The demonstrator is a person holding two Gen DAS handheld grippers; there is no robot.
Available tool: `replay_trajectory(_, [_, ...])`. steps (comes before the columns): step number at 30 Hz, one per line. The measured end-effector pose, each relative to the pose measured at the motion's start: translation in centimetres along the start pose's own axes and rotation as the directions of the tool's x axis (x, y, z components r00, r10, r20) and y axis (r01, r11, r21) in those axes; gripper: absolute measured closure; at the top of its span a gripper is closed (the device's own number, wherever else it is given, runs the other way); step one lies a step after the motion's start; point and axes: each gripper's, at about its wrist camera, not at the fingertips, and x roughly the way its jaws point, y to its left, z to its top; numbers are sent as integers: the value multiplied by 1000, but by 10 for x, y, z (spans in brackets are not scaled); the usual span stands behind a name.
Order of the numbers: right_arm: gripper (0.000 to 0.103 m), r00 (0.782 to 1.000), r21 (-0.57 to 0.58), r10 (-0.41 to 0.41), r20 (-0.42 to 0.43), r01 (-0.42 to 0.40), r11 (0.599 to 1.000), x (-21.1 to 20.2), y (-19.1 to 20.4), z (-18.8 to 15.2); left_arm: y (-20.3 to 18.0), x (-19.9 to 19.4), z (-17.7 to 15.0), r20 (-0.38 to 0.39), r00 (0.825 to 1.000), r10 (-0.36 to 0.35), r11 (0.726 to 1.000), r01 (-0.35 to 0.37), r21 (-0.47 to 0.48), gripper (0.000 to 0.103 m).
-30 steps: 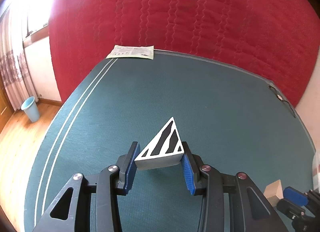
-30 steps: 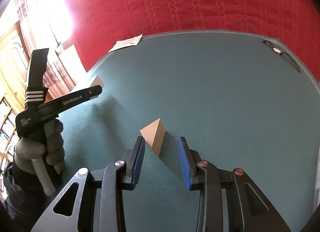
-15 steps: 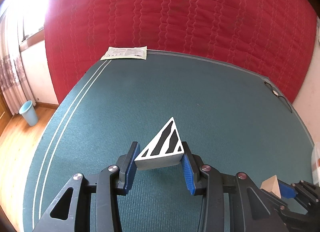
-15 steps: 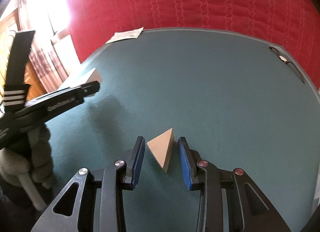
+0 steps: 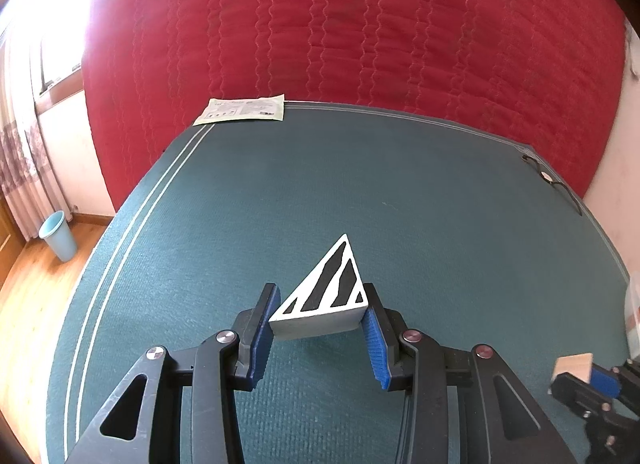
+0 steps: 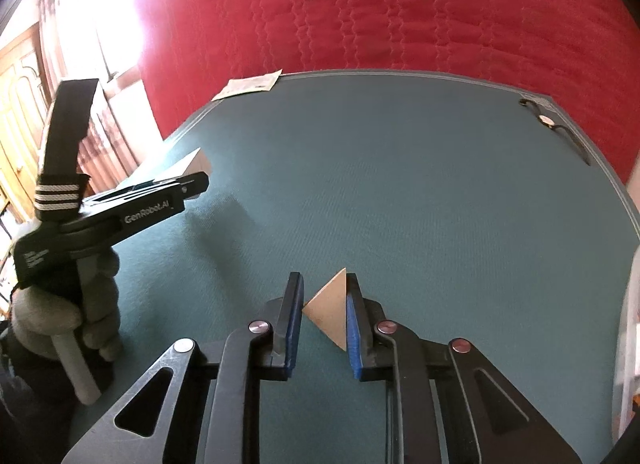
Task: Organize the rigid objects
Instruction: 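Carry the tan block and striped triangle with both grippers toward the clear bowl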
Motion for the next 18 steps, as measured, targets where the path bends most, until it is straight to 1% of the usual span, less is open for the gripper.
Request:
replay_trajectory(5, [83,1000,22,8,16,-8,1000,-15,-9,-6,-8,-5,-2,10,1000,1,1000,-1,13,60])
replay_trajectory(10, [83,999,43,14,38,-16,999,-31,-17,-9,-21,-11,-7,30,999,11,999,-12,46,60])
replay_trajectory(18, [83,997,62,-20,68,16,998,-56,-36,-16,-39,-24,-19,41,999,7,996,-11,84,60])
